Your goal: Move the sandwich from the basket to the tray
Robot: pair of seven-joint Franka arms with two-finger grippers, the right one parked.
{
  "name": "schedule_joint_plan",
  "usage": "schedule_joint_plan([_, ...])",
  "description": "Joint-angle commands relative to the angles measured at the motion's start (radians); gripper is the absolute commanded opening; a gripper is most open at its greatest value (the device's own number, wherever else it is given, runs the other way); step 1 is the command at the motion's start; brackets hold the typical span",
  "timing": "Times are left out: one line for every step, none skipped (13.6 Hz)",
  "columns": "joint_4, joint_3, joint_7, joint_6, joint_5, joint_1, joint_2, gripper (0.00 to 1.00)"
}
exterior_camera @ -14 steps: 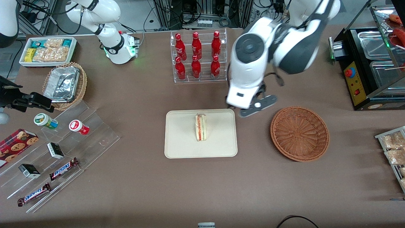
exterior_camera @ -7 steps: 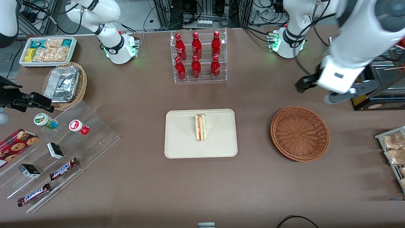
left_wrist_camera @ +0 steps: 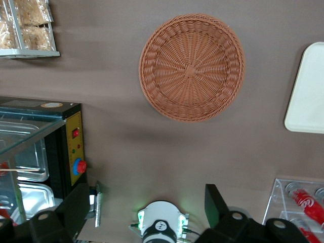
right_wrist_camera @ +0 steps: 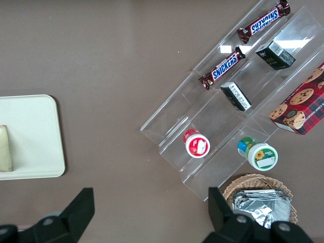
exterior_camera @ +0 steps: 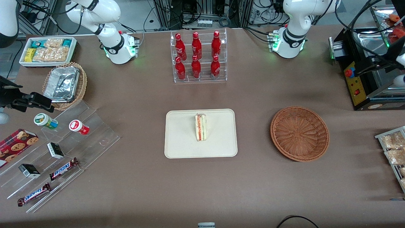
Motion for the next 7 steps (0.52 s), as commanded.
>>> schedule_joint_plan([-0.057, -0.002, 0.083, -0.003, -0.01, 0.021, -0.042, 1.0])
schedule_joint_plan([-0.057, -0.002, 0.088, -0.001, -0.009, 0.021, -0.041, 1.0])
schedule_joint_plan([-0.048, -0.007, 0.086, -0.003, -0.004, 0.021, -0.033, 1.0])
schedule_joint_plan([-0.045, -0.018, 0.083, -0.001, 0.004, 0.02, -0.026, 1.0])
schedule_joint_plan([-0.025, -0.027, 0.08, -0.001, 0.001, 0.021, -0.017, 1.0])
schedule_joint_plan([-0.019, -0.027, 0.077, -0.001, -0.002, 0.021, -0.012, 1.0])
schedule_joint_plan([-0.019, -0.03, 0.074, -0.001, 0.001, 0.018, -0.009, 1.0])
